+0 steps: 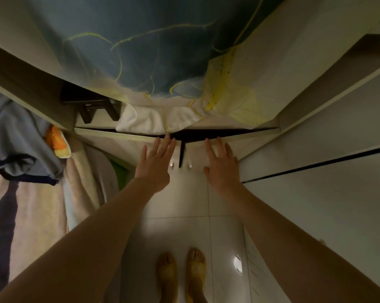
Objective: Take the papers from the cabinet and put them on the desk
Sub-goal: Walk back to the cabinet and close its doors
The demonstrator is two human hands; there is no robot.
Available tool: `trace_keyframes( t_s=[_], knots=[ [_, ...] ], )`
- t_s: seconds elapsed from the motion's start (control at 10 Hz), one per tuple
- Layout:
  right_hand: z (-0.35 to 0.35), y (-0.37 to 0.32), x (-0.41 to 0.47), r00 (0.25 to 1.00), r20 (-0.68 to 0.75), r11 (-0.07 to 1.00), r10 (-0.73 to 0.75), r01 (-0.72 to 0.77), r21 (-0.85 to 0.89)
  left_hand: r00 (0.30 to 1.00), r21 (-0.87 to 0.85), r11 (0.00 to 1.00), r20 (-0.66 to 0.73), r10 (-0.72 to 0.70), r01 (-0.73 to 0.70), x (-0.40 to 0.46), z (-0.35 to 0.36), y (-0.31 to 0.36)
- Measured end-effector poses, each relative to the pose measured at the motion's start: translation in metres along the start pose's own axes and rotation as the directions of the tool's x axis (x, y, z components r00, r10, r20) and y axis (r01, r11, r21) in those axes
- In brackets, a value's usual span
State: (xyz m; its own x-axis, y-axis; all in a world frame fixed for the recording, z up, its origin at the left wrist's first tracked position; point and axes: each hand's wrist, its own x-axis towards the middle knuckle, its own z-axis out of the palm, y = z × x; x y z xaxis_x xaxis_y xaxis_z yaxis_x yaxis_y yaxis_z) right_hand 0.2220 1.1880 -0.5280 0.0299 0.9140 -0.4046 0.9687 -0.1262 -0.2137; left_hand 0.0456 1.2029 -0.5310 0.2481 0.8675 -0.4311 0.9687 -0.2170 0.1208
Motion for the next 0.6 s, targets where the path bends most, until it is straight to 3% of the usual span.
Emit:
trace_keyframes(
  t_s=[0.2, 0.6],
  knots=[
    [-0.01, -0.007, 0.03, 0.999, 0.006, 0.995, 0.037, -0.036, -0.088, 0.997, -0.052, 0.995, 0.01, -0.08, 0.08, 0.027, -0.013, 0.009],
    [-0.032, -0.009, 0.012, 0.996, 0.084, 1.0, 0.012, -0.013, 0.009, 0.999, 0.012, 0.999, -0.011, -0.048, 0.048, 0.008, -0.024, 0.008]
  ],
)
